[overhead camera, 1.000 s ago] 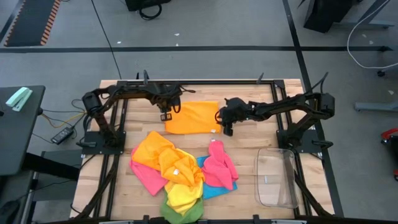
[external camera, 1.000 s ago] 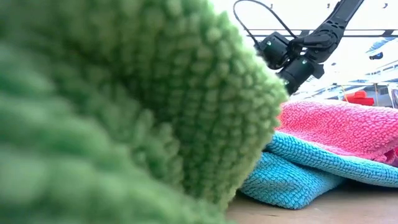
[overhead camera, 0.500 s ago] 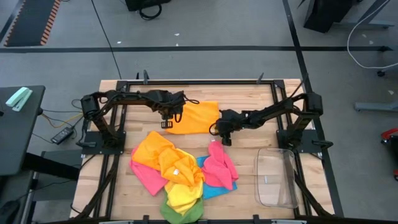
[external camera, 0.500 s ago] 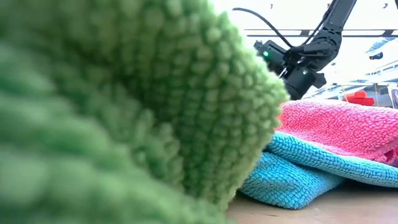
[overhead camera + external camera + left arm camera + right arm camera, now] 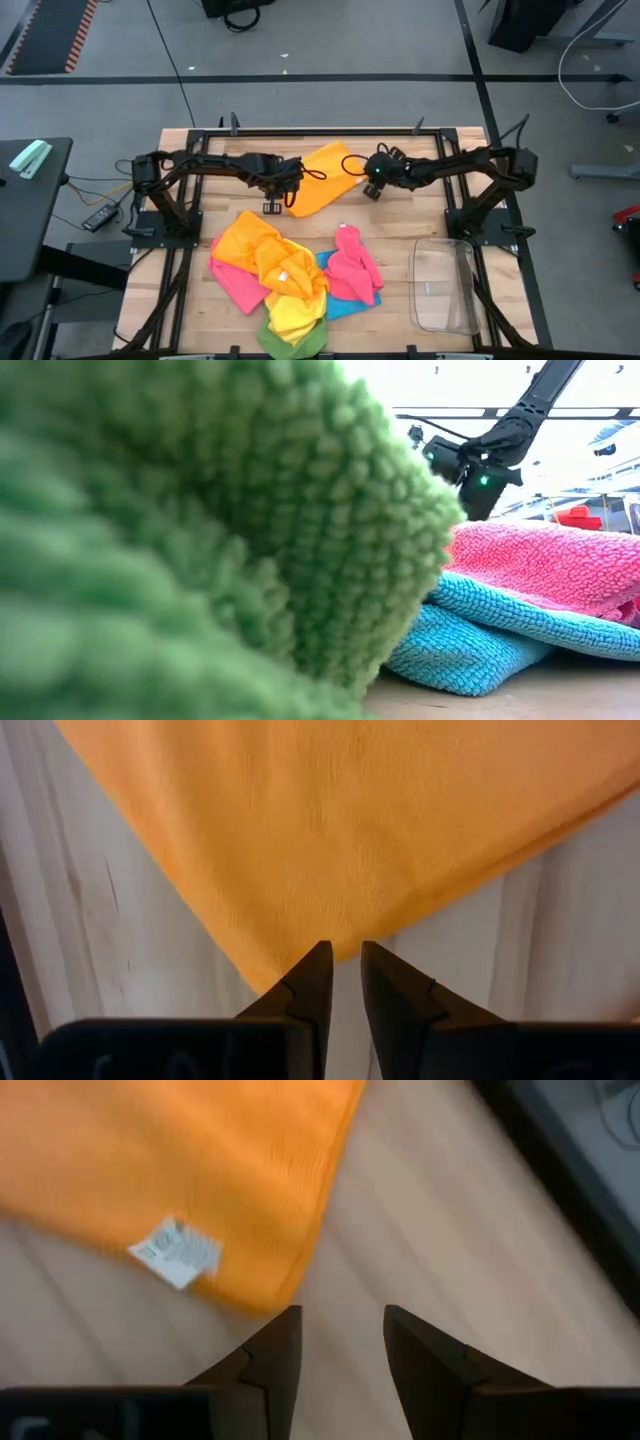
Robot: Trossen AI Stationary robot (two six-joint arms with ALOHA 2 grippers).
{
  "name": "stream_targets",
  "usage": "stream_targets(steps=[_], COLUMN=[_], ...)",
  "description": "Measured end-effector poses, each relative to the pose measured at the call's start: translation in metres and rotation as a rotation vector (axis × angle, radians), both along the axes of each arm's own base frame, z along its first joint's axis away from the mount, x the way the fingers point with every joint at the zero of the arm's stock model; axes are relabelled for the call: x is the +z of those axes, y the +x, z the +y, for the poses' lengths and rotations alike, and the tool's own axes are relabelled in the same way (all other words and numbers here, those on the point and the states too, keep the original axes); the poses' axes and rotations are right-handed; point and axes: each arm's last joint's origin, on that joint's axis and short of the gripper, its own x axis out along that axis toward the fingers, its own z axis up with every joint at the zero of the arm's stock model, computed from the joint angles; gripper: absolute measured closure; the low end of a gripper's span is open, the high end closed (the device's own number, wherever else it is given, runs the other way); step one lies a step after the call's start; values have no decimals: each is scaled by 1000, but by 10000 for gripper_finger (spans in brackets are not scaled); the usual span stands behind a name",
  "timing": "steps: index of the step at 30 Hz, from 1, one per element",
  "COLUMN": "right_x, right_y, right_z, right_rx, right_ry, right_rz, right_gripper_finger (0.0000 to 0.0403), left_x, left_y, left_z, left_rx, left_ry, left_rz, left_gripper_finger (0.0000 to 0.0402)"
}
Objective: Fold microfiber towels
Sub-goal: Fold the orange towel
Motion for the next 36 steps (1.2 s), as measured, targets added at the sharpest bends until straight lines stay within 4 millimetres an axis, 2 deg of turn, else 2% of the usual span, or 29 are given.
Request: stream_targets(steps=[6, 10, 15, 23, 29, 36], right_x=[22, 31, 28, 28, 28, 30], right_y=[5, 11, 16, 18, 19, 25], right_z=[4, 16, 25, 31, 32, 47], right_rx=[108, 225, 257, 264, 257, 327], right_ry=[-15, 1, 23, 34, 56, 56], right_rz=[-48, -112, -114, -129, -151, -170], right_gripper_finger=[251, 251, 251, 251, 251, 251], left_x=[0, 0, 1, 3, 0, -18], left_y=[2, 4, 12, 25, 32, 36], left_z=[-5, -10, -24, -61, -76, -78], left_rx=[-64, -114, -170, -293, -281, -241], left_ry=[2, -112, -164, -151, -71, -23], left_rz=[1, -35, -97, -157, -185, -125], left_gripper_finger=[340, 327, 287, 232, 228, 234])
